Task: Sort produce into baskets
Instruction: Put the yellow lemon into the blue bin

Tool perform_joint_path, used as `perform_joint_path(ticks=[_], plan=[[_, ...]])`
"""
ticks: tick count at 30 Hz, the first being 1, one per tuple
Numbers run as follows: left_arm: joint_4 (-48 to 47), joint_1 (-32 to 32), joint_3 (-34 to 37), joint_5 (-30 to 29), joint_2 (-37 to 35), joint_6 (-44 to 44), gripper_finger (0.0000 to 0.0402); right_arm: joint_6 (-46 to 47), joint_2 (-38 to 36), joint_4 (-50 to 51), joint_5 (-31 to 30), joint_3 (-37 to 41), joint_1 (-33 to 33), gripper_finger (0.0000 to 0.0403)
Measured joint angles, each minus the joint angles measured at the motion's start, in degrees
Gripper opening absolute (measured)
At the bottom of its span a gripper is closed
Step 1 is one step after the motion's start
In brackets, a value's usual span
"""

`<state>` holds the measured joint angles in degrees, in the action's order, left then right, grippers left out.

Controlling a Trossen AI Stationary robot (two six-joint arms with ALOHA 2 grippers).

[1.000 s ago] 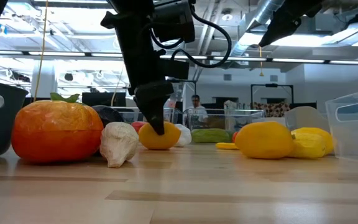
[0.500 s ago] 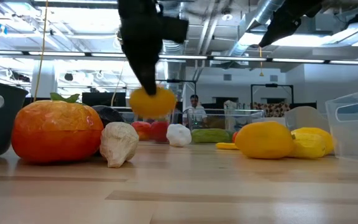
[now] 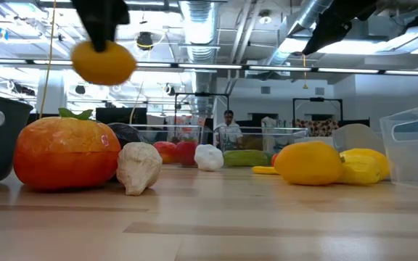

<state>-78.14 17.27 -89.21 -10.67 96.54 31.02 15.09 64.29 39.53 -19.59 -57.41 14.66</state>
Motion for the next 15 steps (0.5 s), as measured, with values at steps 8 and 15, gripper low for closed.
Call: perform_joint_path(ticks=[8, 15], plan=[[-5.6, 8.7, 1.5, 0.4, -0.1, 9.6, 0.0183, 0.0, 0.0, -0.1, 0.0, 0.0, 0.0, 0.0382], [-7.8, 15.9, 6.0, 5.0, -0.1, 21.2, 0.0183, 0.0, 0.0, -0.1, 0.0, 0.0, 0.0, 0.0382]])
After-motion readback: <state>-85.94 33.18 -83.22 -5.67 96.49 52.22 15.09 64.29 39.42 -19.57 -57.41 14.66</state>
